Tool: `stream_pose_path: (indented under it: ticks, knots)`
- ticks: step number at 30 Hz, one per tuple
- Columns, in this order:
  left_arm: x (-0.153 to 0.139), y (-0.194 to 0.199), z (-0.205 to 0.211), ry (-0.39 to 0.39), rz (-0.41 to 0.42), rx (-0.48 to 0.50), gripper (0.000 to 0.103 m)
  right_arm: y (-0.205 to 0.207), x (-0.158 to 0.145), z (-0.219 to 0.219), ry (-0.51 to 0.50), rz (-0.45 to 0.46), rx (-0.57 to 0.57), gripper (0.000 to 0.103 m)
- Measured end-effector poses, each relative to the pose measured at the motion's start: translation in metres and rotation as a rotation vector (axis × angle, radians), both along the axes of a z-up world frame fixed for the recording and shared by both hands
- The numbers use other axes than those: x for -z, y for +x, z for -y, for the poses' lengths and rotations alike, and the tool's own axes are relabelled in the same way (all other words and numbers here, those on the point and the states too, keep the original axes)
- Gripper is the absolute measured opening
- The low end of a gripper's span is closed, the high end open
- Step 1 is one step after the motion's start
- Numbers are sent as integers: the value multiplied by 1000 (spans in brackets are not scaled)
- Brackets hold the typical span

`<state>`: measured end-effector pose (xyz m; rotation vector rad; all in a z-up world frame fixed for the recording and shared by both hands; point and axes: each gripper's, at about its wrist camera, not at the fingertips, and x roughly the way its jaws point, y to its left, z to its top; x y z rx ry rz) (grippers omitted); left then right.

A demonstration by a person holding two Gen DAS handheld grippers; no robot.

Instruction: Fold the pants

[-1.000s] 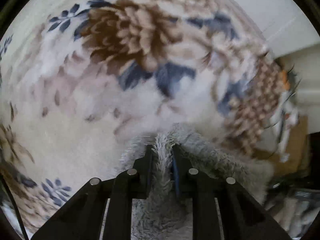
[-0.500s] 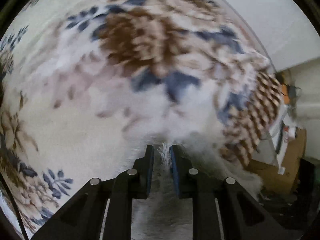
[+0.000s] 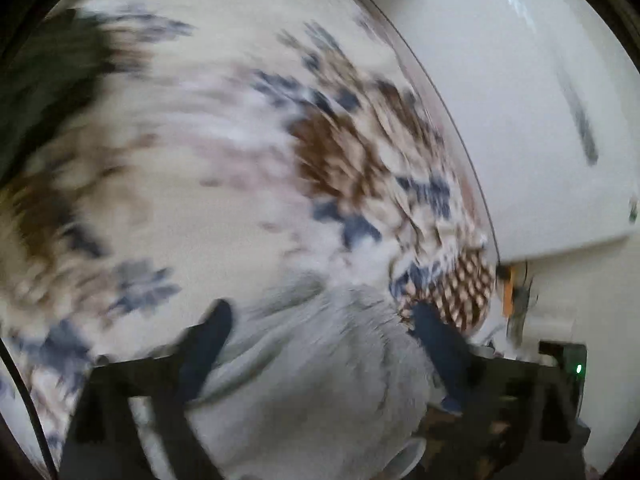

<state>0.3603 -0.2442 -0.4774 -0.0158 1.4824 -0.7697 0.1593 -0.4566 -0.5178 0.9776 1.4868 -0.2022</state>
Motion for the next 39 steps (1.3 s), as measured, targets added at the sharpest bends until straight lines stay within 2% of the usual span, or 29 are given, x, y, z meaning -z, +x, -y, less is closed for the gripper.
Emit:
stream_pose_path:
  ticks: [3, 6, 9, 13, 14, 17, 19, 20, 23, 25, 27, 28, 30, 31, 33, 35, 37, 38, 39]
  knots:
    - [-14, -1, -69, 39, 36, -140, 97, 29, -29, -9, -47, 39, -53, 82]
    - [-3, -3, -131, 86, -6, -296, 97, 70, -41, -29, -47, 82, -146, 82]
    - [30, -9, -182, 106, -98, -458, 97, 116, -31, -64, -60, 79, -230, 82]
    - [82, -14, -227, 64, -248, -644, 97, 160, -7, -104, -50, 69, -289, 82]
    - [89, -16, -230, 64, -258, -656, 97, 169, 1, -116, -76, 65, -331, 82]
    - [107, -15, -228, 75, -260, -661, 97, 168, 37, -139, -250, -71, -471, 82]
    - [113, -12, -226, 72, -272, -654, 97, 154, 64, -135, -245, -169, -491, 82]
    - [113, -10, -224, 58, -276, -645, 97, 149, 69, -132, -227, -185, -479, 82]
    - [104, -7, -219, 55, -246, -609, 97, 147, 56, -125, -198, -174, -454, 82]
    - [96, -10, -219, 40, -226, -614, 97, 153, 35, -124, -183, -116, -446, 82]
    - [86, -19, -222, 40, -199, -626, 97, 167, 10, -131, -190, -44, -487, 82]
    - [77, -28, -225, 56, -161, -628, 97, 175, -2, -139, -189, -11, -524, 82]
    - [66, -45, -226, 94, -94, -619, 97, 197, -19, -164, -197, 22, -639, 82]
    - [61, -56, -225, 103, -60, -608, 97, 212, -28, -189, -216, 46, -754, 82]
    - [62, -71, -219, 109, -34, -581, 96, 231, -32, -222, -251, 58, -899, 82]
    - [73, -85, -211, 77, -63, -562, 96, 252, -27, -265, -240, 46, -1077, 82]
    - [87, -95, -207, -20, -126, -589, 96, 262, -16, -303, -219, 30, -1203, 82]
    - [93, -100, -206, -59, -147, -609, 95, 265, -10, -320, -219, 21, -1264, 80]
    - [99, -105, -208, -105, -169, -644, 88, 268, -3, -337, -229, 15, -1330, 75]
